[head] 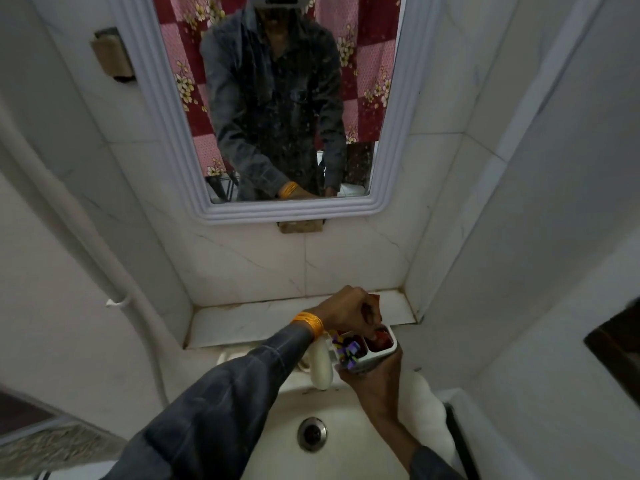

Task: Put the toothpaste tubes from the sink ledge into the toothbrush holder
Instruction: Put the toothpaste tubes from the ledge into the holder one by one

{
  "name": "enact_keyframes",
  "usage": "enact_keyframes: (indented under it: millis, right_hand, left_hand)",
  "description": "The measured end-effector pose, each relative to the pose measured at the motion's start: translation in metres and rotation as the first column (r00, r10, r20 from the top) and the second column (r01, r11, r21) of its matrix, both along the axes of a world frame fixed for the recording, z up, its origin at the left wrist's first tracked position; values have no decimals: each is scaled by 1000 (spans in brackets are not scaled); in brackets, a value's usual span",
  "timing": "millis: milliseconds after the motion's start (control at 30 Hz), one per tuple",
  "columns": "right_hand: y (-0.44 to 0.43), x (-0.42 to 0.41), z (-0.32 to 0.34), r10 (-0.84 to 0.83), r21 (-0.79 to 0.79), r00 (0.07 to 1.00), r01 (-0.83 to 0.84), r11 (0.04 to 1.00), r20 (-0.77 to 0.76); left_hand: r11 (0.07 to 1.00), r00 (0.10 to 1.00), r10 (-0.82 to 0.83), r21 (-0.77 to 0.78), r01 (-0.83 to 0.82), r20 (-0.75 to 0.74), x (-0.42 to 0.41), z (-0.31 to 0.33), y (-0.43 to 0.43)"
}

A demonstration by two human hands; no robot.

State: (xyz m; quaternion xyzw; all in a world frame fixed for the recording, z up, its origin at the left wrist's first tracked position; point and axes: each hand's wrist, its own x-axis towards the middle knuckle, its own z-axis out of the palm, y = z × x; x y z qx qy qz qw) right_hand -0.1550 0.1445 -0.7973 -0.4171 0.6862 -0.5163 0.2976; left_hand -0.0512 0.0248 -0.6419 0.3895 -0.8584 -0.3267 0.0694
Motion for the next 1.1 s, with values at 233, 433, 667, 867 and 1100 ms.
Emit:
enact_keyframes:
  millis: [233,433,667,867,1100]
  right_hand:
    - [1,3,-2,0,19,999,-1,1000,34]
    - [3,5,18,9,21,1000,-9,1000,-11]
    - [-18,-11,51,-56,72,998,56,996,-9]
    - [-61,-40,88,-186,-20,982,186,982,25]
    - [-94,-57,64,-241,-15,971,241,970,1]
  left_hand:
    - [971,971,219,-78,-227,-99,35,-3,-14]
    - [869,900,428,-238,-434,-77,73,-31,-13]
    - [825,909,416,-406,-392,-32,72,-24,-14]
    - [760,940,341,-591,-271,8,50,-11,-29]
    - [764,961,276,-614,-199,33,35,-26,-47]
